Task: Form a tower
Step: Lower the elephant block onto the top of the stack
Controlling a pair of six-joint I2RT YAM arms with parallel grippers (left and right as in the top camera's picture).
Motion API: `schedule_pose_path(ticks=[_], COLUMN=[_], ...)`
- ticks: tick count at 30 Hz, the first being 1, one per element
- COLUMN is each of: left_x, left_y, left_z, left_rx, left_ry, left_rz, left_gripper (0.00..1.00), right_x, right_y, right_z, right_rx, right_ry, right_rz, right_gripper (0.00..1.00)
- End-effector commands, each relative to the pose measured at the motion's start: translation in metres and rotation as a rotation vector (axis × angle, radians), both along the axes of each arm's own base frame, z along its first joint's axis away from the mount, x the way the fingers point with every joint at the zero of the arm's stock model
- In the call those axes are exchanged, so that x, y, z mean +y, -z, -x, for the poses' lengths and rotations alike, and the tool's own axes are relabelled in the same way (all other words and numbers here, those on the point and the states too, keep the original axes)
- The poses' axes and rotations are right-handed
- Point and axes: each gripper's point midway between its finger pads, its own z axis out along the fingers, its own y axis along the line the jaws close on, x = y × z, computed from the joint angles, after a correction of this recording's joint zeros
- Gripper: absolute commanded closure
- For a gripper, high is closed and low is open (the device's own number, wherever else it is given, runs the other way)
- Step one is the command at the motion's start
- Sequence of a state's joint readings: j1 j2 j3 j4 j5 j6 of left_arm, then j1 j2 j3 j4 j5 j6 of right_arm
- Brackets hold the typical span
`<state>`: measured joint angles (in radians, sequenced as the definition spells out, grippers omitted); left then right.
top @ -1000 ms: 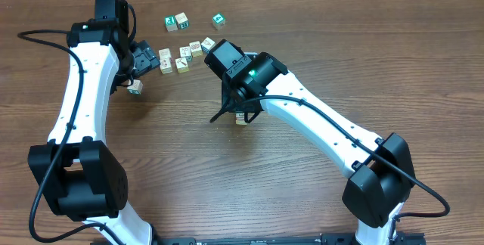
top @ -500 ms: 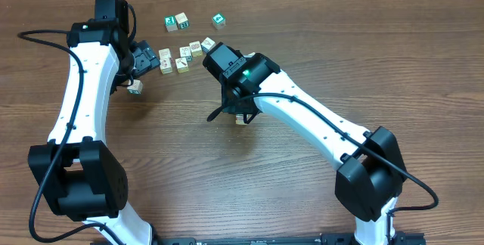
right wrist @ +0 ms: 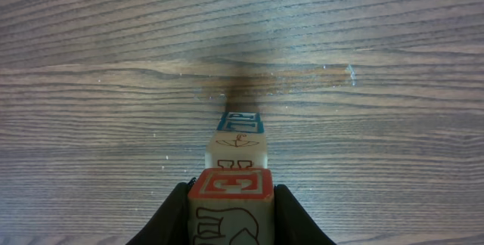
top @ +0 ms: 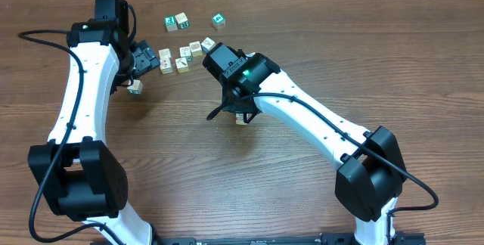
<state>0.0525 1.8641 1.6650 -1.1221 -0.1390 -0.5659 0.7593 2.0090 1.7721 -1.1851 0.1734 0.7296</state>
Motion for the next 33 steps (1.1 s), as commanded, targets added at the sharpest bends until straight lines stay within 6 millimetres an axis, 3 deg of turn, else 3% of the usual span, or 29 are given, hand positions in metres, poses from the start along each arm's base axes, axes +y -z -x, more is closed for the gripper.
schedule_pose_path(ticks=[1,33], left_x=[-0.0003,-0.0011], left_y=[-0.0105,-0.0105], left_z=[-0.0026,-0.0027], left_rx=[-0.028,-0.028], left_ry=[0.012,0.014], left_rz=[-0.003,-0.003], left_gripper=[0.0,0.01], right_x=[-0.0015,-0.0029], right_y=[0.0019,0.0013], right_z=[-0.0009,-0.0035], right_rx=[-0.008,-0.022], right_ry=[0.031,0.055], right_rz=[0.007,0.009], right_gripper=[0.78,0.78])
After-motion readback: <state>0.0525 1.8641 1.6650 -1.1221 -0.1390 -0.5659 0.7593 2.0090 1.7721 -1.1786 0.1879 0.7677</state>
